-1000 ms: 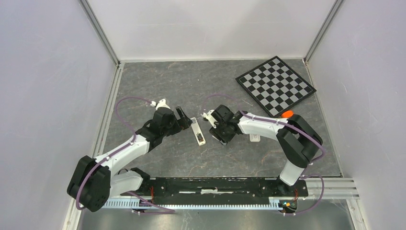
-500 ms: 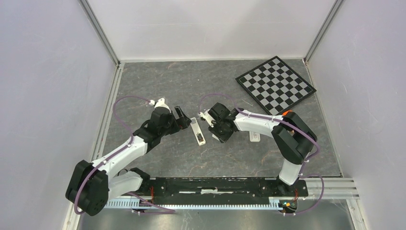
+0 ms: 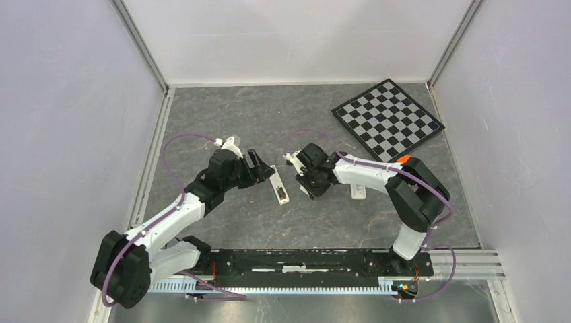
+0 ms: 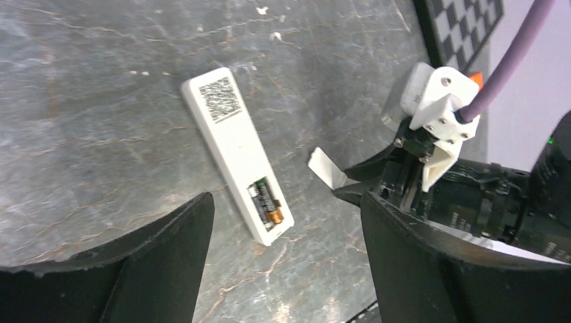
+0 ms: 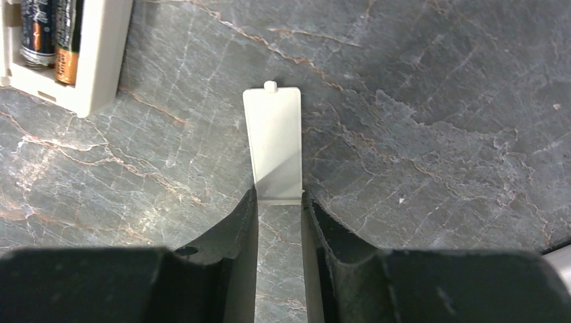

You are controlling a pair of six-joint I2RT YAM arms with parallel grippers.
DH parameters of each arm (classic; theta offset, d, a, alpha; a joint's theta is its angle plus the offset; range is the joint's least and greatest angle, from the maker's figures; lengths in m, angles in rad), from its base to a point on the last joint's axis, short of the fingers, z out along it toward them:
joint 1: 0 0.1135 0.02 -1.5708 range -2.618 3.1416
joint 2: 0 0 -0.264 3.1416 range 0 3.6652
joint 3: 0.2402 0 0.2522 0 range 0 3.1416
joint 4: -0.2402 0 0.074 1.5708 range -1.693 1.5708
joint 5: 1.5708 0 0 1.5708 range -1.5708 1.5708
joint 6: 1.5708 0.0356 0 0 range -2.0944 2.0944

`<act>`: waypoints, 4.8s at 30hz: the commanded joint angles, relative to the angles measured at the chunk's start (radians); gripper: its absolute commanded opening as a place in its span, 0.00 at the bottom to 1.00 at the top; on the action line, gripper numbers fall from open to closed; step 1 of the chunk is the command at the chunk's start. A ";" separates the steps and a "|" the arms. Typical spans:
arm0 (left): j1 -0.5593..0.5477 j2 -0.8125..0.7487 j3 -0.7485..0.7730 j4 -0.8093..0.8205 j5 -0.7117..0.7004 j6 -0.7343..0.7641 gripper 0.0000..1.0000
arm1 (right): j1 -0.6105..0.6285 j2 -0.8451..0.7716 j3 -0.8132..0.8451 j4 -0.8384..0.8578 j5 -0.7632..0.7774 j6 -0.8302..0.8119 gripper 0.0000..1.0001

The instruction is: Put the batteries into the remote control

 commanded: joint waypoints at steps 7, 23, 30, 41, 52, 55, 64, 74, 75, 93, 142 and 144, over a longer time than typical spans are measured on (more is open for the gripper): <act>0.001 0.106 -0.012 0.196 0.237 -0.091 0.81 | -0.032 -0.120 -0.081 0.119 -0.064 0.055 0.25; -0.032 0.330 0.019 0.300 0.318 -0.158 0.64 | -0.032 -0.224 -0.194 0.353 -0.295 0.102 0.26; -0.036 0.382 0.027 0.355 0.355 -0.195 0.57 | -0.031 -0.230 -0.186 0.389 -0.347 0.106 0.26; -0.048 0.407 0.022 0.410 0.380 -0.250 0.29 | -0.029 -0.210 -0.169 0.410 -0.363 0.109 0.26; -0.068 0.378 -0.002 0.522 0.380 -0.256 0.02 | -0.044 -0.266 -0.172 0.394 -0.359 0.113 0.67; -0.067 0.349 0.006 0.556 0.418 -0.182 0.02 | -0.075 -0.343 -0.212 0.451 -0.411 0.182 0.83; -0.059 0.253 0.111 0.606 0.600 0.040 0.02 | -0.160 -0.594 -0.332 0.741 -0.575 0.449 0.88; -0.056 0.190 0.237 0.668 0.807 0.145 0.02 | -0.172 -0.710 -0.305 0.753 -0.544 0.417 0.70; -0.056 0.186 0.241 0.674 0.818 0.145 0.02 | -0.171 -0.709 -0.304 0.756 -0.569 0.416 0.67; -0.055 0.128 0.282 0.649 0.765 0.078 0.44 | -0.170 -0.719 -0.328 0.832 -0.613 0.388 0.00; -0.051 0.230 0.513 -0.026 0.280 -0.280 0.02 | 0.196 -0.490 -0.197 0.922 0.434 -0.500 0.12; -0.046 0.232 0.519 -0.046 0.271 -0.243 0.02 | 0.196 -0.508 -0.209 0.900 0.417 -0.486 0.30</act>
